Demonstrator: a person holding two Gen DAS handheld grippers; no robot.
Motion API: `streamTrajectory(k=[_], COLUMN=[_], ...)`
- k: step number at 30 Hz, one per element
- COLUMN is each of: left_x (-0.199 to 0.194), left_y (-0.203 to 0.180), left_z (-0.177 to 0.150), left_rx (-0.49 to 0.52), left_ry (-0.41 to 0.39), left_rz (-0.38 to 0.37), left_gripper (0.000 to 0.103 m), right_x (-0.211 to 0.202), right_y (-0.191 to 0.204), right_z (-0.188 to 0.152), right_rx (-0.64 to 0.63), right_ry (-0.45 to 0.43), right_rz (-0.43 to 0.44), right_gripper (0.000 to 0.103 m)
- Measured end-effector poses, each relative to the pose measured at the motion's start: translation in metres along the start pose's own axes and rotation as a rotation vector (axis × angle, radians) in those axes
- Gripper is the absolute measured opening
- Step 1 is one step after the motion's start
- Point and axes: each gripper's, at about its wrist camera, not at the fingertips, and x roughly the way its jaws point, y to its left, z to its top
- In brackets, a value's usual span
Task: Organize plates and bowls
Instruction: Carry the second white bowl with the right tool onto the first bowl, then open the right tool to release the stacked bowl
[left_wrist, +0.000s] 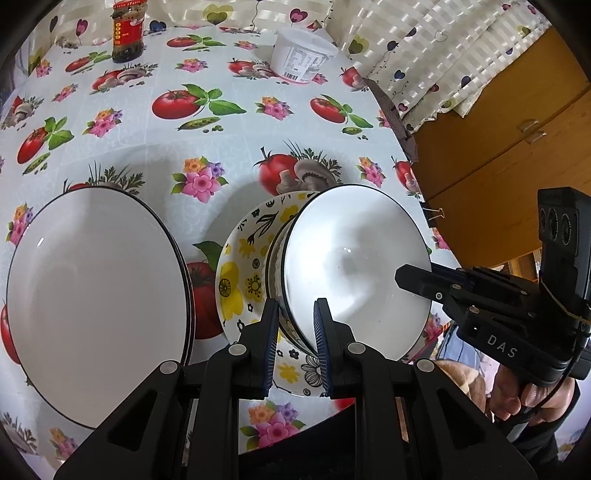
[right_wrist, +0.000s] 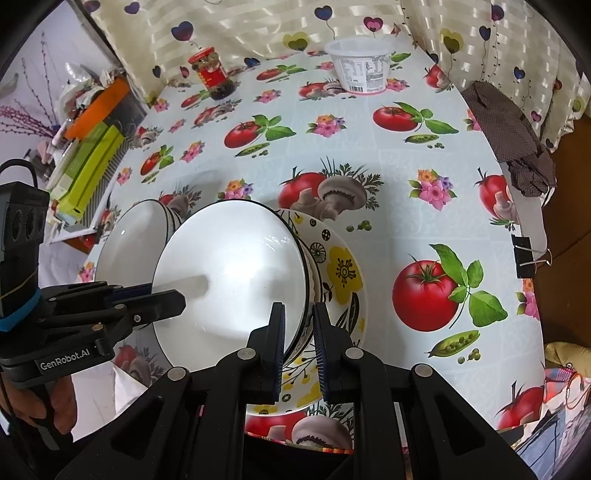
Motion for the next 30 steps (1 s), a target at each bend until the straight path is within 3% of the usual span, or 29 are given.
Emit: streamTrajectory(k=[9,14,17,24,30], left_x=[-0.001,-0.006,-0.016,-0.040,-0.045], left_y=[0.005,0.005,0.005,0.007,0.004], left_z=[-0.002,-0.005,-0.007,-0.019,-0.042], left_rx=[-0.015,-0.005,0.006,0.031,0.071], left_ry=[-0.020,-0.059,-0.107,-0.247,-0.309], left_rz=[-0.030,-0.042,-0.049,-0.030,-0.010], left_gripper=[0.020,0.020,0.020,0.020,0.020], right_x=[0.007,-0.002,-0.014,-0.037,-0.045], right_y=[-0.001,-0.001,-0.001,-0.010,-0.019], right_z=[0.001,0.002,0.003,-0.005,-0.018], right_rx=[-0.020,-0.026,-0.030,-0.002,0.006], right_ry=[0.007,-0.035,-0.076,-0.168,-0.214], right_rz=[-0.013,0.000,0.012,0.079,0.108], right_gripper=[0.019,0.022,0.023,0.037,0.038])
